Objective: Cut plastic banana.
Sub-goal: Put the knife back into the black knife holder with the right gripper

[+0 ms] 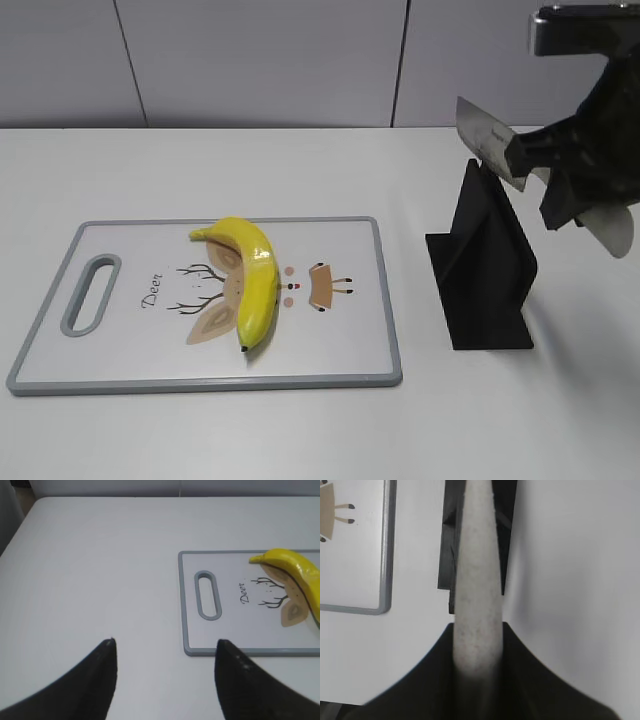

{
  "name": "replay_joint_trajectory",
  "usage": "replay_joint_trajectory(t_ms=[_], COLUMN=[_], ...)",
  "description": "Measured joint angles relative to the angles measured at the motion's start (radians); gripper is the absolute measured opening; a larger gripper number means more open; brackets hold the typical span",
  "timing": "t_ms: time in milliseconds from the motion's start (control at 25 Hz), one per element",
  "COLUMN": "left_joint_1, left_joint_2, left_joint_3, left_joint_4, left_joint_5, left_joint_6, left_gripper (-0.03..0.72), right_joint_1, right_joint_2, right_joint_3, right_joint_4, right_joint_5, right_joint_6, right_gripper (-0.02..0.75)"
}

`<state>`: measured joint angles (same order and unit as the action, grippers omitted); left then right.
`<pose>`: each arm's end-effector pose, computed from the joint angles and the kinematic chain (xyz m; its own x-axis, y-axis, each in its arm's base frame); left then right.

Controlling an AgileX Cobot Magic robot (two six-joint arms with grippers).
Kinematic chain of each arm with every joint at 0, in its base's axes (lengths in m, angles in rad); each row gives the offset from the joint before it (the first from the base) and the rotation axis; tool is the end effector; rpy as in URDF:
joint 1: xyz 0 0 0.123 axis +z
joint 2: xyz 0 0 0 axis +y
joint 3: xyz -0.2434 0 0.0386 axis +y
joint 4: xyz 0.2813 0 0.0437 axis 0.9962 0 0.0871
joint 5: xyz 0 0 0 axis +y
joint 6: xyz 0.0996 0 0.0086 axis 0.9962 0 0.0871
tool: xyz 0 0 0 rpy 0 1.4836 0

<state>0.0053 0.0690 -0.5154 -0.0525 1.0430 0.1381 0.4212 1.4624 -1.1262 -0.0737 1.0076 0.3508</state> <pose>0.0819 -0.0041 0.2904 -0.4803 0.1088 -0.8704 0.0884 0.9932 0.0754 0.2972 0.1263 0.2227 -0.9455 -0.0885 -0.3134 -0.1058 0.9936 0.0387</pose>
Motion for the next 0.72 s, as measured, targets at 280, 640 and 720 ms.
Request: replay_joint_trajectory(t_ms=[280, 640, 720], left_joint_1=[0.000, 0.000, 0.000], left_joint_2=[-0.046, -0.046, -0.046], left_joint_3=[0.005, 0.005, 0.005], left_joint_4=[0.001, 0.001, 0.002], left_joint_5=[-0.002, -0.002, -0.002], left_joint_6=[0.000, -0.001, -0.001], left_gripper=[0.590, 0.571, 0.567], right_joint_1=[0.000, 0.000, 0.000], right_joint_2=[-0.001, -0.005, -0.005], right_joint_3=[0.056, 0.159, 0.164], right_joint_4=[0.007, 0.068, 0.074], right_joint_5=[-0.034, -0.070, -0.074], right_joint_6=[0.020, 0.033, 0.033], right_gripper=[0.162, 0.162, 0.162])
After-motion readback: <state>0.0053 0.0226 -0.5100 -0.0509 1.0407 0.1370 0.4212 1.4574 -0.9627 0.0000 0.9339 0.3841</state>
